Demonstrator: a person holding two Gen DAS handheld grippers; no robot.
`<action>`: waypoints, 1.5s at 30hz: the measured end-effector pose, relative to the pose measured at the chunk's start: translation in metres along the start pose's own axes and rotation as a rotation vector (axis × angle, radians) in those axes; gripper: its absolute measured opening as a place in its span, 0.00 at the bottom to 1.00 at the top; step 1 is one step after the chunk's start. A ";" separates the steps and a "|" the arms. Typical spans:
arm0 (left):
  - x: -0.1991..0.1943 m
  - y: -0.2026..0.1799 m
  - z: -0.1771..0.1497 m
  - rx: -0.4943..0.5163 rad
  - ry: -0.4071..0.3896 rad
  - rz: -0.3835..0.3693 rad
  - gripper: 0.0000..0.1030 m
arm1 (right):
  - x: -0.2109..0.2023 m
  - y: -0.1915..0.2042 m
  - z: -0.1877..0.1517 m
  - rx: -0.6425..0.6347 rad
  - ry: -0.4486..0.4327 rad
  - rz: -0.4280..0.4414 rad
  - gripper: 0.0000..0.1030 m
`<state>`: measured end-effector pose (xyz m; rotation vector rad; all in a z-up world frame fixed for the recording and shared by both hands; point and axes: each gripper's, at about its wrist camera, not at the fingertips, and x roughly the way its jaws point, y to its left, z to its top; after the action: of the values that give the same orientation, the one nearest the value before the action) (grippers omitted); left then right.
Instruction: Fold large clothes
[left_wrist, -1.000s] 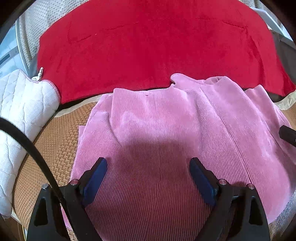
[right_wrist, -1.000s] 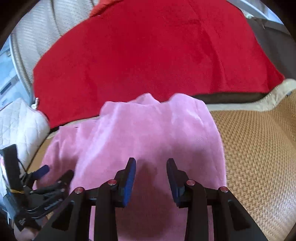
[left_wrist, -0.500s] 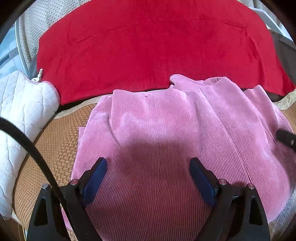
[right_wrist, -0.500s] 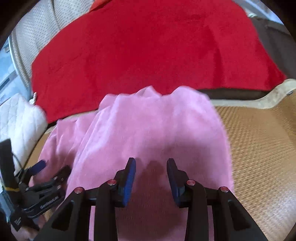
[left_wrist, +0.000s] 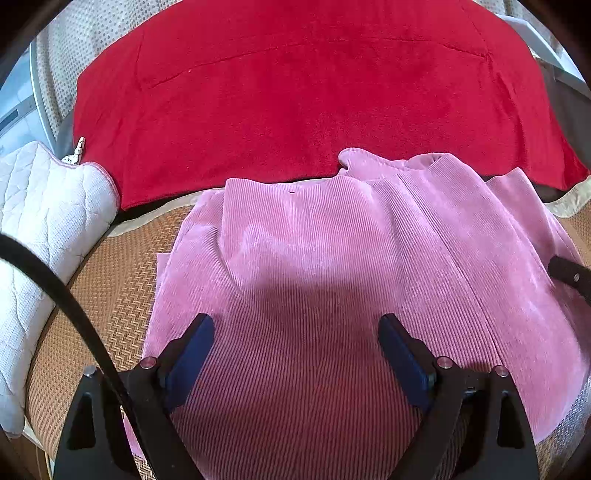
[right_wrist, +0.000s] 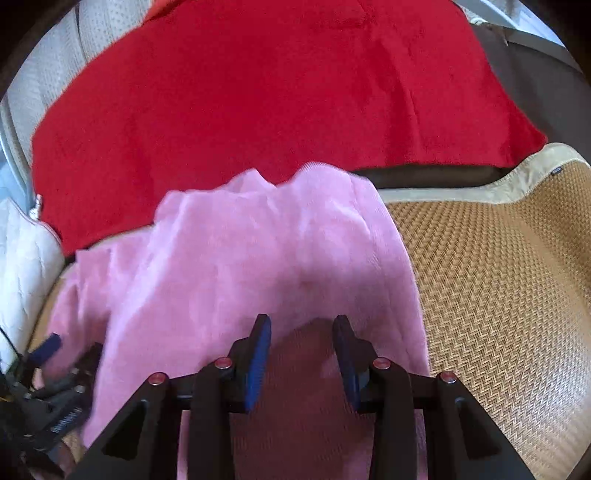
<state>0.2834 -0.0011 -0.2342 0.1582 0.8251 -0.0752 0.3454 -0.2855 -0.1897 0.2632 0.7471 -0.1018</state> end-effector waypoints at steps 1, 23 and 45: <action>0.000 0.000 0.000 0.000 -0.001 0.000 0.88 | -0.003 0.003 0.000 -0.007 -0.013 0.006 0.38; -0.005 0.001 0.000 0.000 -0.022 0.000 0.88 | -0.011 0.034 -0.010 -0.113 -0.030 0.015 0.38; -0.003 -0.004 -0.002 0.008 -0.016 -0.009 0.88 | 0.001 0.047 -0.018 -0.200 -0.006 -0.024 0.38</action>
<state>0.2793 -0.0050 -0.2336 0.1616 0.8092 -0.0880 0.3430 -0.2350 -0.1941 0.0632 0.7484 -0.0498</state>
